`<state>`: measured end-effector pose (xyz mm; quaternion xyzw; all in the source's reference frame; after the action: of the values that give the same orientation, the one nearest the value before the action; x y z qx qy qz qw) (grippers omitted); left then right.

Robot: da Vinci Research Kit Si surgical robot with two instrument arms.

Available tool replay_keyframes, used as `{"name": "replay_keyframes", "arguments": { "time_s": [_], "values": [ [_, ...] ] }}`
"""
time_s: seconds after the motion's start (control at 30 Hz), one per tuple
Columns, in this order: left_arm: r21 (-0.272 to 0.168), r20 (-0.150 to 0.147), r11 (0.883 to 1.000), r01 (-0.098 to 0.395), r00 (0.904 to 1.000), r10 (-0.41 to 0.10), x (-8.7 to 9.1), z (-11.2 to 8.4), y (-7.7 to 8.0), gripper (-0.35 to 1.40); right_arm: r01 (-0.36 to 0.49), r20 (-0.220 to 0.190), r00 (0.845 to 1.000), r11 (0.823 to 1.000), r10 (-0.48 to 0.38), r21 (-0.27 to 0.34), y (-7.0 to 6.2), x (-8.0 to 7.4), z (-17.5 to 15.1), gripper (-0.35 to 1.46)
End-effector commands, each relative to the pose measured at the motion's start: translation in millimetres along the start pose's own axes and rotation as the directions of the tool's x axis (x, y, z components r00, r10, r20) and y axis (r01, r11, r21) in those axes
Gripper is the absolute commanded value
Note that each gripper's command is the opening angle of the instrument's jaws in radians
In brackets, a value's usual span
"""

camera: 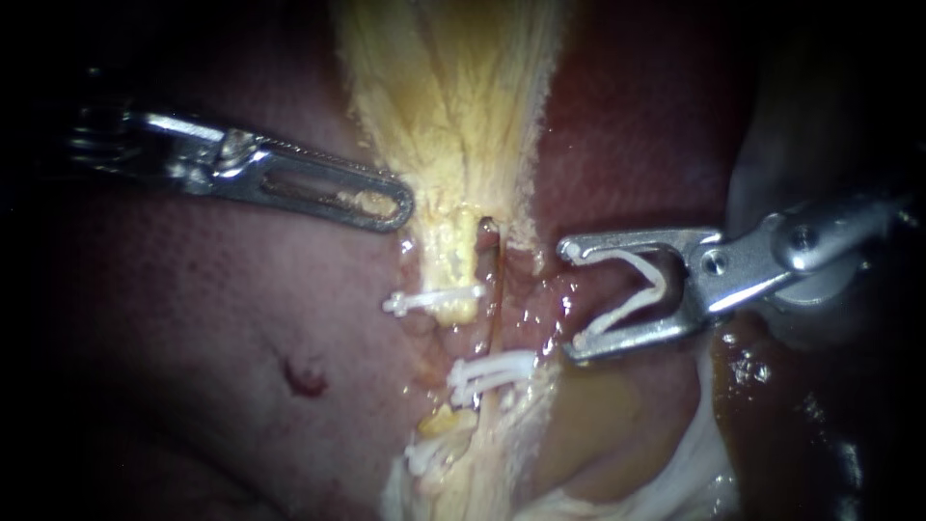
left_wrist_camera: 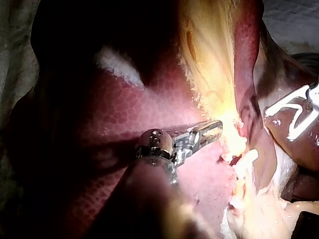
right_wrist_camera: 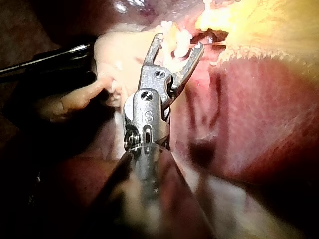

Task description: Clipping third clip right tube

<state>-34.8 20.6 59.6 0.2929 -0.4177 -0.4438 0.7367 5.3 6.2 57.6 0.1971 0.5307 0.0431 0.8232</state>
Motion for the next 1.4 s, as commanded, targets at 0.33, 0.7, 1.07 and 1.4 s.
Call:
{"name": "replay_keyframes", "arguments": {
  "time_s": [0.33,0.7,1.07,1.4],
  "values": [
    [-0.006,0.015,1.0,0.01,0.9998,-0.01,-1.5,-5.0,-1.1,-0.35,0.0,-0.002,1.0,1.0,0.0,0.002,0.0,0.0,0.0,0.5],
    [-0.024,0.039,1.0,0.021,0.999,-0.02,-1.9,-9.2,-1.3,-0.35,-0.006,-0.006,1.0,1.0,0.006,0.004,0.0,0.1,0.2,0.5],
    [-0.024,0.039,1.0,0.021,0.999,-0.02,-1.9,-9.2,-1.2,-0.35,-0.045,-0.013,0.999,0.999,0.045,0.025,-0.3,-0.3,2.3,0.5],
    [-0.025,0.04,0.999,0.021,0.999,-0.02,-1.9,-9.1,-1.3,-0.35,-0.114,-0.016,0.993,0.993,0.115,0.039,0.3,-2.6,6.5,0.5]
  ]
}}
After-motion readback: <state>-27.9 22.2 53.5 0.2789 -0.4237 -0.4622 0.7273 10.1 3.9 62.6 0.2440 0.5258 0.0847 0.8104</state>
